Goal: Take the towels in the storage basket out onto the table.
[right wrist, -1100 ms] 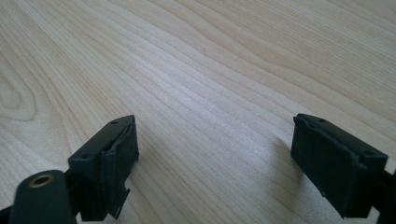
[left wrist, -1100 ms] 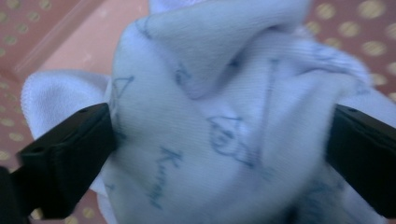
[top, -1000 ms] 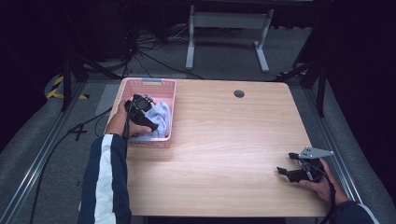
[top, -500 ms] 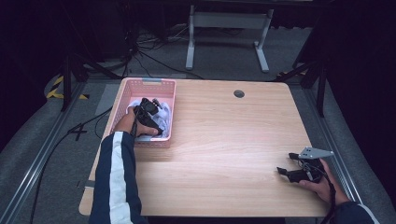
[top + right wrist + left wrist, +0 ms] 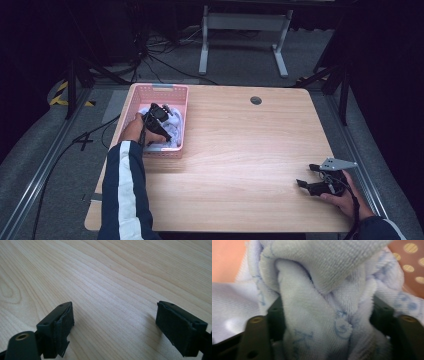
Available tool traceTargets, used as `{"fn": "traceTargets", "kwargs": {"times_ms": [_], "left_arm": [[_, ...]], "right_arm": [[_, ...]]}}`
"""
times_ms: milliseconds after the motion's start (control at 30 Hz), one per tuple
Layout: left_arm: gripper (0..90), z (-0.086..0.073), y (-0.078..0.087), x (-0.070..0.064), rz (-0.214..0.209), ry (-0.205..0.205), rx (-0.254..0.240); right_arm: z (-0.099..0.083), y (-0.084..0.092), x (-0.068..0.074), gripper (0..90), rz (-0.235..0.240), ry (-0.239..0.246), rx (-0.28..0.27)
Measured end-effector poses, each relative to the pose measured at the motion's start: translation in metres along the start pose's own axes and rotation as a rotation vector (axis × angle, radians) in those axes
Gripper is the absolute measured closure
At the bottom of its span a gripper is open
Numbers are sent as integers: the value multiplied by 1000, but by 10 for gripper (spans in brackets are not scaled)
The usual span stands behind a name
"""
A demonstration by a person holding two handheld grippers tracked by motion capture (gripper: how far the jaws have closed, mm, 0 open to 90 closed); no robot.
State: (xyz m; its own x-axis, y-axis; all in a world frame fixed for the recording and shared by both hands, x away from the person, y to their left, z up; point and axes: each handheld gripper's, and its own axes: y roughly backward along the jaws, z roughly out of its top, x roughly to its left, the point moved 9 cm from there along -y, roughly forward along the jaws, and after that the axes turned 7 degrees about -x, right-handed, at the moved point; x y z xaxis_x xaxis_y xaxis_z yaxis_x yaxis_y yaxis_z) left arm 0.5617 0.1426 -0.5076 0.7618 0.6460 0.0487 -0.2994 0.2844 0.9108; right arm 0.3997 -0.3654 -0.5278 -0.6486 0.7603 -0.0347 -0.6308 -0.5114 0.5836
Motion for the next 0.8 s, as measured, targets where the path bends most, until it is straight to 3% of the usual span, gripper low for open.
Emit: {"fn": "traceTargets", "kwargs": {"times_ms": [200,300,433,533,567,633,667,800], "left_arm": [[475,3,7,0,88,-39,17],[497,3,9,2,122,-40,-8],[513,4,14,4,164,-14,-60],[516,8,26,10,211,19,-131],[518,9,31,12,231,31,-157],[520,13,42,13,228,42,-194],[521,16,53,16,266,41,-223],[523,24,79,17,282,46,-273]], "right_arm": [[0,0,0,149,2,4,2],[0,0,0,149,3,3,1],[-1,1,1,149,4,-1,1],[-1,1,1,149,4,-1,0],[0,1,1,149,3,-1,-1],[0,1,1,149,3,-1,-1],[-1,1,1,149,3,-1,1],[-1,1,1,149,3,0,0]]}}
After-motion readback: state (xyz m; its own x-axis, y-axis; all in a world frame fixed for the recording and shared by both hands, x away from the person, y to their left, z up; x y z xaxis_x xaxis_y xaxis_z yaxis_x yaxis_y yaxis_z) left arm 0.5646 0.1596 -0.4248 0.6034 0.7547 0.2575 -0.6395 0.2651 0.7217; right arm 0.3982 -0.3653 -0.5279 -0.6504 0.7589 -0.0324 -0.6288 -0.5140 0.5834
